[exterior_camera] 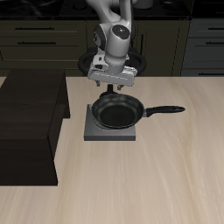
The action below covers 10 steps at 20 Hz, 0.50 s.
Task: Place the frypan on the flat stove and turn on the stove
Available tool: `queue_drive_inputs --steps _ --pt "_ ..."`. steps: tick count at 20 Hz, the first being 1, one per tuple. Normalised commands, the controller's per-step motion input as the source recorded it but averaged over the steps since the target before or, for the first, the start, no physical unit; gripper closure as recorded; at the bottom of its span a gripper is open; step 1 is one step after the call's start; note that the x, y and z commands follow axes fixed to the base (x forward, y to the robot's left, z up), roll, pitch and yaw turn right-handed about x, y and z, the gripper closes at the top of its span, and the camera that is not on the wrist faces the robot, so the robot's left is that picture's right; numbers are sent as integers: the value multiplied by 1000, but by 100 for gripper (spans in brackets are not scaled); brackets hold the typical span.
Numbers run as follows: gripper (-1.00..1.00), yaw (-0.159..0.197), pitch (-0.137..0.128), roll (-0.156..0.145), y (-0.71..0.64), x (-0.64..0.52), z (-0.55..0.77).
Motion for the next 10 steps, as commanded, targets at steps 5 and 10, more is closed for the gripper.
queue_drive_inputs --steps 5,10 --pt "-100 -21 4 8 -45 58 -60" --pt "-100 -21 48 47 66 141 -257"
